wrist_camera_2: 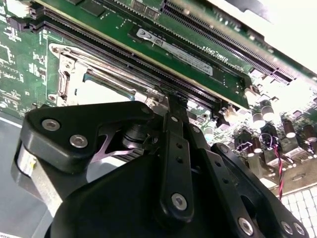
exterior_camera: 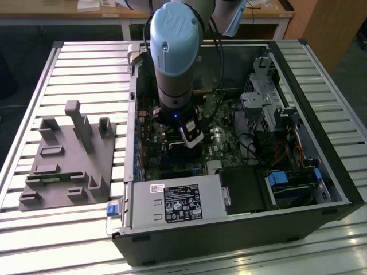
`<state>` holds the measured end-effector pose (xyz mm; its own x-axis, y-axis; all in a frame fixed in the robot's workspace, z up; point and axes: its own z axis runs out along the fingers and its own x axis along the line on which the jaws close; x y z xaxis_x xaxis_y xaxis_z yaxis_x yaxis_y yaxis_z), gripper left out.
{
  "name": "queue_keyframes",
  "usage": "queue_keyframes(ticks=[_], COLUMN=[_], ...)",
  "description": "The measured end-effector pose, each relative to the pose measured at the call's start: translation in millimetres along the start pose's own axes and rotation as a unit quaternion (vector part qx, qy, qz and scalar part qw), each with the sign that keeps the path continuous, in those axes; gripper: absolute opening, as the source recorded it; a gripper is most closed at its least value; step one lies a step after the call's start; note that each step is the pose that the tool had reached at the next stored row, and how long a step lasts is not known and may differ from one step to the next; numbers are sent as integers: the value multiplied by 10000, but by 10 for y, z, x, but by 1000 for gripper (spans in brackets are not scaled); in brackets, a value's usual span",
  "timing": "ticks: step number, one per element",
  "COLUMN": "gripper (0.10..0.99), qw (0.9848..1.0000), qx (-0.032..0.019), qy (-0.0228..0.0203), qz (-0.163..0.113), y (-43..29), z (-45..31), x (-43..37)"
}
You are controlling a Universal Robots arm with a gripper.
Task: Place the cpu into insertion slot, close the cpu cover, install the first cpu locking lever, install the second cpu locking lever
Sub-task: 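Install the second cpu locking lever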
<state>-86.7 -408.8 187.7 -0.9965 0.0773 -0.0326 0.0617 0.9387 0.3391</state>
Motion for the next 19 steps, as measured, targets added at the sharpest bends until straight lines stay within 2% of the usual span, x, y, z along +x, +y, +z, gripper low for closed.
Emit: queue_keyframes(ticks=[8, 11, 15, 19], gripper=[106, 106, 106, 106], qw=[10000, 10000, 9999, 9998], qx=[0, 12, 107, 190], qy=[1, -2, -18, -29], qz=[0, 4, 28, 39], y=[70, 89, 99, 107], z=[-194, -241, -257, -251], x=[-10, -30, -93, -200])
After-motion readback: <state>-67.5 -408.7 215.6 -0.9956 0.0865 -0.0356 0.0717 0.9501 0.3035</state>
